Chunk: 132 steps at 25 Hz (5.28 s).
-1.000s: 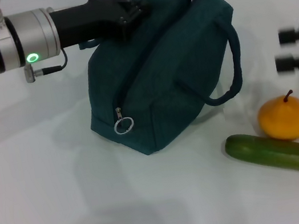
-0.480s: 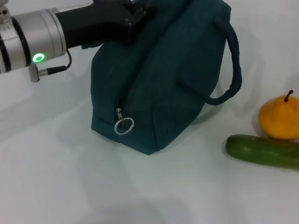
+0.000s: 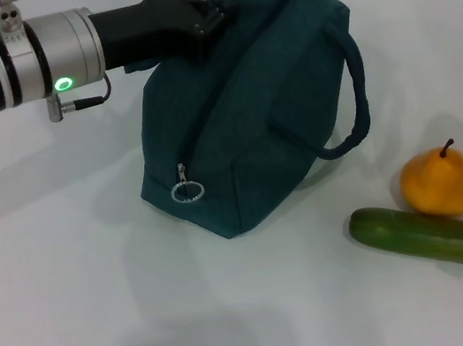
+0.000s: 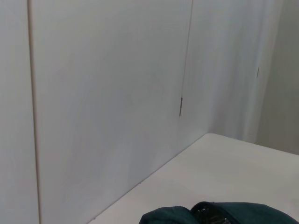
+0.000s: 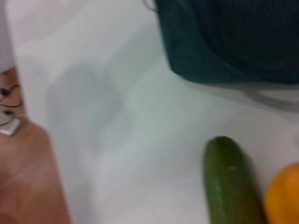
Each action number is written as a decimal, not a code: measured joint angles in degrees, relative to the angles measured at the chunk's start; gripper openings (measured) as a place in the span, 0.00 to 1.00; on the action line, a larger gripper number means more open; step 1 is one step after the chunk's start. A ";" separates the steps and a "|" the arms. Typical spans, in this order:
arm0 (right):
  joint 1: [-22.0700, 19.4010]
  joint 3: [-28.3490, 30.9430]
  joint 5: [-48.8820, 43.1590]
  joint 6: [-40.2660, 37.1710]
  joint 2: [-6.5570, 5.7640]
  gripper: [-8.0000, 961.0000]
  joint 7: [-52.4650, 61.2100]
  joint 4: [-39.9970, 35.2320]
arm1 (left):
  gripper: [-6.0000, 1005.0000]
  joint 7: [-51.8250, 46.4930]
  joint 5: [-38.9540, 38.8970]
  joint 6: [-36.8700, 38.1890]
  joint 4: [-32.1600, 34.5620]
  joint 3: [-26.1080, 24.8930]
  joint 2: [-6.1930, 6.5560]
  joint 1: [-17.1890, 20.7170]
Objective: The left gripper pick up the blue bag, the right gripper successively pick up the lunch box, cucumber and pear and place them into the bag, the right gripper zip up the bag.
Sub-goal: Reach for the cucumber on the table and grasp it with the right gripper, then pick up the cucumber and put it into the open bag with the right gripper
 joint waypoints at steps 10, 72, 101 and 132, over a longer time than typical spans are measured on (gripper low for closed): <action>1.84 -6.64 -3.98 4.04 0.18 0.75 3.23 1.55 | 0.05 0.58 -0.13 -0.51 -0.15 0.08 0.01 -0.20; 6.41 -0.83 6.89 -0.34 0.32 0.66 -6.09 4.58 | 0.05 2.00 -0.39 -2.02 -0.17 -0.27 0.06 -0.03; 3.02 23.03 50.69 7.87 0.22 0.70 -47.44 37.46 | 0.05 2.14 -3.52 0.74 2.53 0.90 -0.05 -0.24; 20.83 12.83 59.29 18.71 1.18 0.74 -66.98 67.45 | 0.05 2.62 -6.35 0.09 2.37 2.71 -0.02 -0.34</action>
